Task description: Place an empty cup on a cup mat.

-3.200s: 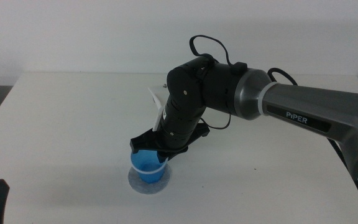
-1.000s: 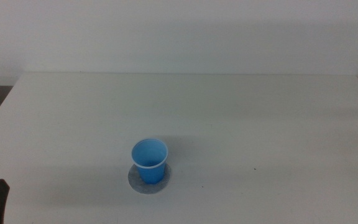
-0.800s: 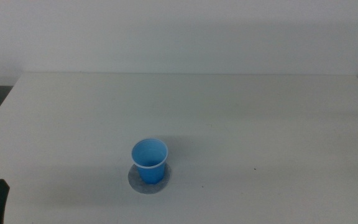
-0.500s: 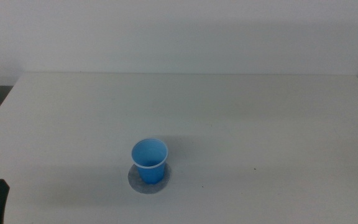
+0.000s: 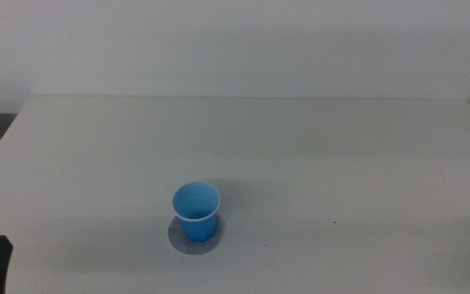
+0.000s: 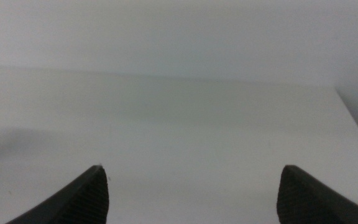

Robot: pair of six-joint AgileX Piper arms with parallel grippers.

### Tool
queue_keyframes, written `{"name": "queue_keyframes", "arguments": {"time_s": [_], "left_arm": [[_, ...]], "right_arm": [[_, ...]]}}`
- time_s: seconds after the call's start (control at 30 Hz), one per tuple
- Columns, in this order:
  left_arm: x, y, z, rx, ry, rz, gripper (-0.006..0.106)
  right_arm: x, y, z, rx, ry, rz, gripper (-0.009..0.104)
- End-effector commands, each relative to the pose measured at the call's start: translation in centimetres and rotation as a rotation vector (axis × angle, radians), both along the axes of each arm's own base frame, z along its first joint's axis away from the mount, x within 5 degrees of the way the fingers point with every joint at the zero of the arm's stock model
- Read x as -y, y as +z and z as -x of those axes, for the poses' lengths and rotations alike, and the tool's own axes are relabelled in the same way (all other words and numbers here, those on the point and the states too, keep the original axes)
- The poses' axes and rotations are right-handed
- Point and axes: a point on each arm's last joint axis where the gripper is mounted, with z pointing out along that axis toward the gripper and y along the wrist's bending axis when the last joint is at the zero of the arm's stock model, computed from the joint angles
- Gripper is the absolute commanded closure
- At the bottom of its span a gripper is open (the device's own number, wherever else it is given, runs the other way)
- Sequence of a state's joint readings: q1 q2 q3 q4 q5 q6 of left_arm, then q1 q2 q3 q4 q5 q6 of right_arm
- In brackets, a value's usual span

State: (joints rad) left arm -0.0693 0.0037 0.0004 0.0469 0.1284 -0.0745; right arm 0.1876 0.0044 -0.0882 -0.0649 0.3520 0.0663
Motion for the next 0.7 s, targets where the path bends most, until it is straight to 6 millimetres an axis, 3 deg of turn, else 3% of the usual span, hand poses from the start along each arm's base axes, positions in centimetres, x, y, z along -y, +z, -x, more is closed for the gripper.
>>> {"name": "queue_keyframes", "arguments": {"time_s": [0.0, 0.27, 0.67], "left_arm": [[0.0, 0.2, 0.0, 0.017, -0.002, 0.006, 0.007], [0.0, 0.2, 0.0, 0.017, -0.002, 0.006, 0.007], [0.0, 0.2, 0.0, 0.017, -0.002, 0.006, 0.007]], "right_arm": [[0.0, -0.8, -0.1, -0.005, -0.008, 0.016, 0.008], [0.0, -2.2, -0.4, -0.004, -0.004, 0.016, 0.008], [-0.1, -1.7, -0.5, 0.054, 0.000, 0.006, 0.008]]}}
